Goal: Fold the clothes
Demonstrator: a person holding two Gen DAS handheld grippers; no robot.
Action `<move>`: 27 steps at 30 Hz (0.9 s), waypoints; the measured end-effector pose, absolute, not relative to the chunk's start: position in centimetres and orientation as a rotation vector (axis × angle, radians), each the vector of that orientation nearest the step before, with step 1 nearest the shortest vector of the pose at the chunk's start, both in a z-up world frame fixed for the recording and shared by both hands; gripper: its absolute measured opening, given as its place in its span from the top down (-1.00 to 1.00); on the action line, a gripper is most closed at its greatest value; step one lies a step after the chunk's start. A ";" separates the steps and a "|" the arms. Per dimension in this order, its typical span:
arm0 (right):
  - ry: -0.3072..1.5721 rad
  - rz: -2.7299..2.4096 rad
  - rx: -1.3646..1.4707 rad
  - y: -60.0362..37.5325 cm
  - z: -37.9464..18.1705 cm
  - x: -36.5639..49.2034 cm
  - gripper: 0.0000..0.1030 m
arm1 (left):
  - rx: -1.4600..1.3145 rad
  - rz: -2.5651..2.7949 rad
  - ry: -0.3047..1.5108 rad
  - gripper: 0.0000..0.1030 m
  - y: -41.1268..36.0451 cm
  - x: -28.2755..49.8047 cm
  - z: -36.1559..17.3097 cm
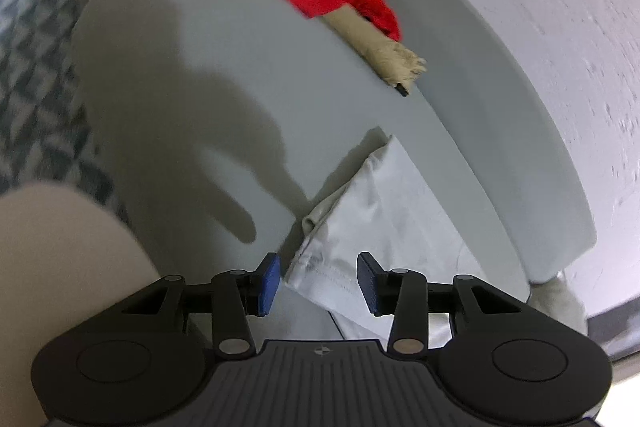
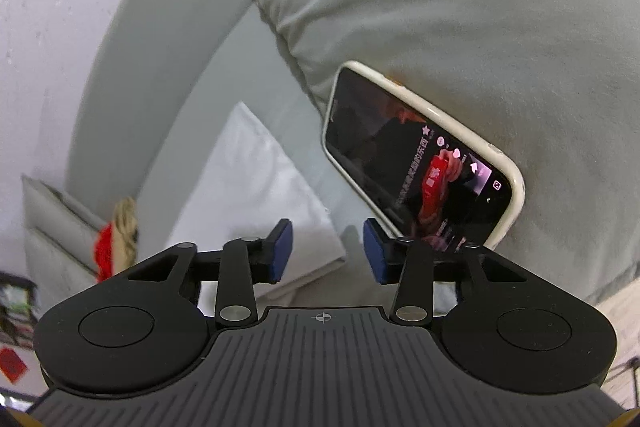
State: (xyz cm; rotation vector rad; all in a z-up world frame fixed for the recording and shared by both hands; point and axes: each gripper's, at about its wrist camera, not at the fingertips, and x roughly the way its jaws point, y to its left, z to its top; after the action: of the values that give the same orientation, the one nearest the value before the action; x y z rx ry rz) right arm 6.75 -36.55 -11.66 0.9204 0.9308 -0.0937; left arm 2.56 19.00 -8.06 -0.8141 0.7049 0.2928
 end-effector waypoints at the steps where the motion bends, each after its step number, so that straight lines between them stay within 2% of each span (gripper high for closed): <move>1: 0.951 -0.084 0.905 -36.5 -12.2 7.1 0.20 | -0.805 0.285 0.702 0.22 19.0 2.7 -8.2; 10: 0.972 -0.037 0.904 -35.8 -14.0 8.0 0.20 | -0.954 0.241 0.654 0.23 21.1 2.6 -9.1; 18: 0.962 -0.027 0.937 -36.0 -14.3 8.0 0.22 | -0.927 0.214 0.808 0.29 20.6 3.3 -10.4; 21: 0.957 -0.017 0.927 -36.0 -14.4 7.9 0.23 | -0.902 0.204 0.814 0.32 20.3 3.4 -10.9; 22: 0.955 -0.014 0.923 -36.0 -14.5 8.0 0.23 | -0.894 0.202 0.812 0.44 20.2 3.3 -11.0; 24: 0.955 -0.015 0.915 -35.9 -14.5 8.1 0.24 | -0.870 0.192 0.801 0.89 20.1 3.2 -10.6; 26: 0.961 -0.027 0.885 -35.5 -14.2 8.5 0.48 | -0.851 0.170 0.783 0.92 19.9 3.1 -9.8; 27: 0.958 -0.017 0.867 -35.3 -13.9 8.6 0.89 | -0.839 0.168 0.775 0.93 19.7 3.0 -9.4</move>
State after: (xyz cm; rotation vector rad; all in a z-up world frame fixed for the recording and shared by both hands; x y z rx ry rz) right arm 8.65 -35.30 -13.93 0.8666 0.9581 -0.0172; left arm 3.03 19.74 -9.36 -0.8389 0.7750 0.1679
